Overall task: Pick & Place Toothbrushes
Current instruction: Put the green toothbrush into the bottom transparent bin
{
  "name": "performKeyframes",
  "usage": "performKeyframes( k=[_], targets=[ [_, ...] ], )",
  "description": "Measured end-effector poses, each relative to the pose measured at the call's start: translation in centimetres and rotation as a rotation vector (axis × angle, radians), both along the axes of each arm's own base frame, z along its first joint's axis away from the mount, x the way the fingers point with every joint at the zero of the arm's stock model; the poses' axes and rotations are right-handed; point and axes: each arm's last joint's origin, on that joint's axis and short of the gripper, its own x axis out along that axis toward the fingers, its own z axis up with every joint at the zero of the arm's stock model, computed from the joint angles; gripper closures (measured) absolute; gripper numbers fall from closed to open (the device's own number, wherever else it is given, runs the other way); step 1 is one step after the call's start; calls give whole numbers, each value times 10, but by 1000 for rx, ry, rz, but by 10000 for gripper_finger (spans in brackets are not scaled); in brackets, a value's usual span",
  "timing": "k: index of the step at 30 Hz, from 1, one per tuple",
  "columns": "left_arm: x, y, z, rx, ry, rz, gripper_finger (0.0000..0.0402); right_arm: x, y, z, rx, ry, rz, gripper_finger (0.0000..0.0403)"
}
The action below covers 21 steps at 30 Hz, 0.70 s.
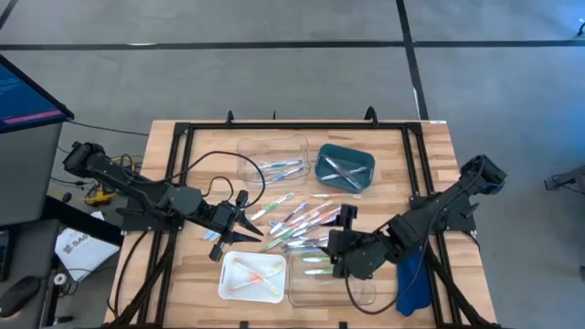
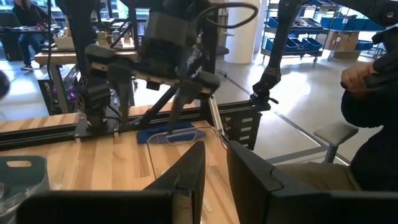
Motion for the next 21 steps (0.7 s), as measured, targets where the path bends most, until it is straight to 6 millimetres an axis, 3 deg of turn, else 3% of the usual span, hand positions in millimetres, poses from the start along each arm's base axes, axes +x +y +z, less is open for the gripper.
performKeyframes(
  k=[6, 11, 21],
  targets=[
    [0, 0, 0, 0, 0, 0, 342, 3, -15, -5, 0, 49, -78, 138],
    [0, 1, 0, 3, 2, 26, 342, 2, -31, -24, 7, 95, -172, 138],
    [4, 23, -18, 51, 57, 384, 342, 9, -66, -42, -42, 125, -324, 138]
  ],
)
